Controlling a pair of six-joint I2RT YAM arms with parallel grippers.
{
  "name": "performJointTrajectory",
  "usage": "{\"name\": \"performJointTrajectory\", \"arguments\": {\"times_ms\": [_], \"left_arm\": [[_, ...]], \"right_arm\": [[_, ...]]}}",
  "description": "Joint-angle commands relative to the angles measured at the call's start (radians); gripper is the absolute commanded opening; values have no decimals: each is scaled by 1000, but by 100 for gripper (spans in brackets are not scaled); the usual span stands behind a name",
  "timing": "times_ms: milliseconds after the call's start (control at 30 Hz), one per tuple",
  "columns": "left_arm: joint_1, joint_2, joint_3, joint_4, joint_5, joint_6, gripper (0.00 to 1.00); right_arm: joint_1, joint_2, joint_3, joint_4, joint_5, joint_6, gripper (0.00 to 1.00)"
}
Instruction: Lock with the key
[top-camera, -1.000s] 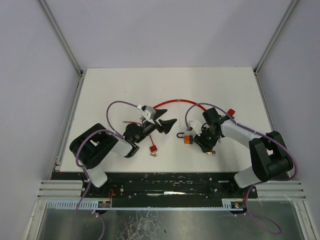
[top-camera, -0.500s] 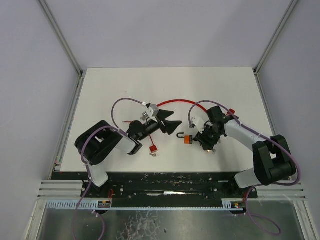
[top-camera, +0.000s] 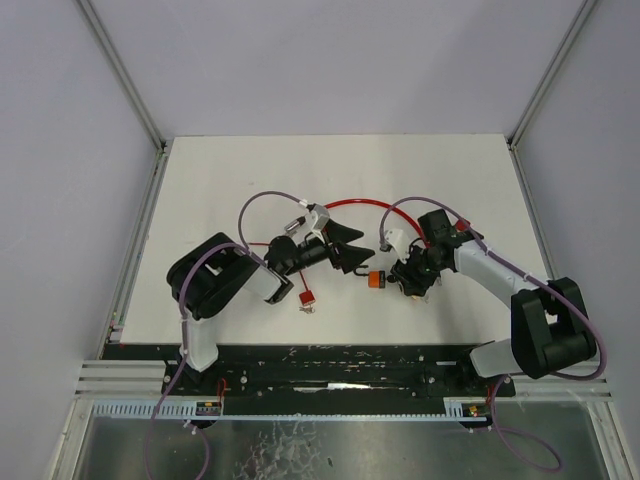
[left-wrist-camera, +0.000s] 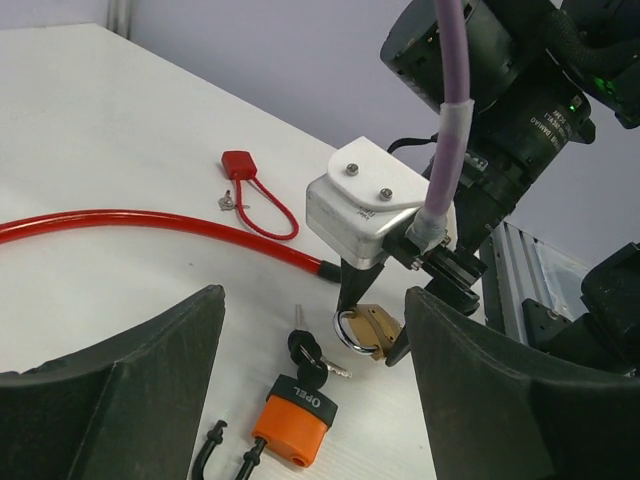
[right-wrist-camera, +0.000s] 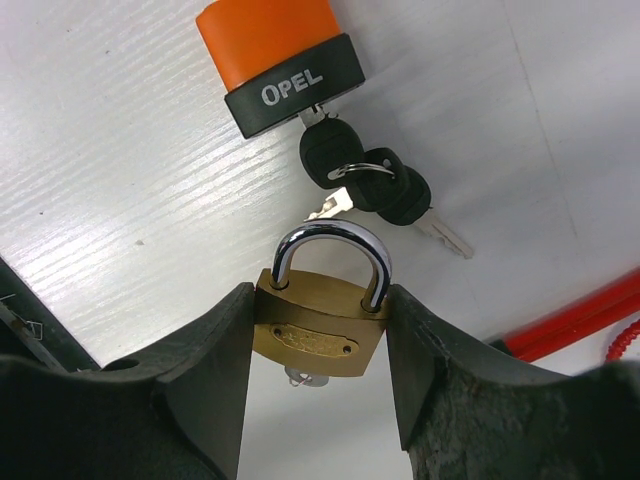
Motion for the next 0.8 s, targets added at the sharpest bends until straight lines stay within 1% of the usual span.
{"name": "performJointTrajectory", "arguments": {"times_ms": [0,167,533,767], "left_arm": [[5,34,50,74,69,-60,71],[5,65,81,73,124,-95,71],[0,112,125,54,149,-132,70],[-13,144,178,-18,176,-133,70]], "right_arm": [[-15,-57,26,24,-59,-23,20],[-24,-86,18,38,-82,-30,19],[-35,-110,14,62,-101,-33,19],[-36,-127,16,73,-112,-31,18]]}}
